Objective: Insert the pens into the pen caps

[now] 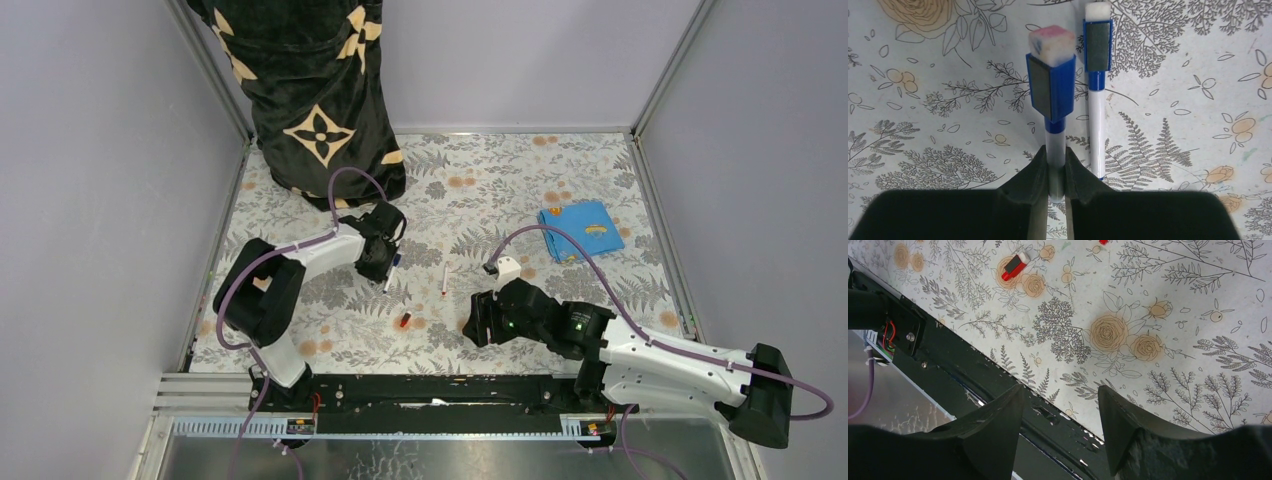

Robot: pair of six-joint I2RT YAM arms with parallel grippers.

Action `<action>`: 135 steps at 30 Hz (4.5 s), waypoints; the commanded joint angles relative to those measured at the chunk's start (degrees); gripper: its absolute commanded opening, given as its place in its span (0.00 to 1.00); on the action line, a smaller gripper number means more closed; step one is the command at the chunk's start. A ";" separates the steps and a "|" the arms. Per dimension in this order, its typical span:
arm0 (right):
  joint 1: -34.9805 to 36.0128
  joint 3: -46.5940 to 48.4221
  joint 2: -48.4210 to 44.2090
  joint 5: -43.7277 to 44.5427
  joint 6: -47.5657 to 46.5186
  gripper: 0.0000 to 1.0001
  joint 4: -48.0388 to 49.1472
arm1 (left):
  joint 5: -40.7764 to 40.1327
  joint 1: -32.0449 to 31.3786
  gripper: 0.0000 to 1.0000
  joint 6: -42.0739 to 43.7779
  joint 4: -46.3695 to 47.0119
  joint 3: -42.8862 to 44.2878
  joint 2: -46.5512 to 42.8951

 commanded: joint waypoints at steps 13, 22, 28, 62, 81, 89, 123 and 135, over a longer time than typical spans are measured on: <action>-0.19 0.19 -1.15 -0.79 -0.81 0.64 0.80 | 0.81 0.86 0.34 0.54 0.37 1.33 -0.14; -0.18 0.63 -1.70 3.66 1.89 0.64 0.34 | 0.22 1.00 0.36 0.01 0.32 1.62 -9.80; -0.19 1.31 0.90 8.00 6.38 0.65 -0.44 | 4.67 0.91 0.38 -2.46 0.32 -0.29 -19.56; -22.91 7.36 5.66 10.20 15.03 0.62 1.41 | -10.49 0.82 0.45 -9.53 2.49 -12.33 -57.44; -24.42 17.60 23.11 -4.46 2.04 0.60 -1.02 | -11.03 0.82 0.47 -9.65 2.60 -12.42 -57.98; -16.71 32.76 43.62 1.32 1.29 0.60 -2.26 | -11.41 0.82 0.47 -9.69 2.65 -12.45 -57.35; -15.04 44.53 64.60 6.02 -1.63 0.35 -8.79 | -10.52 0.82 0.48 -9.57 3.02 -12.49 -56.06; -15.04 37.36 59.33 5.92 -0.61 0.04 -4.62 | -10.71 0.78 0.48 -9.65 3.12 -12.61 -56.59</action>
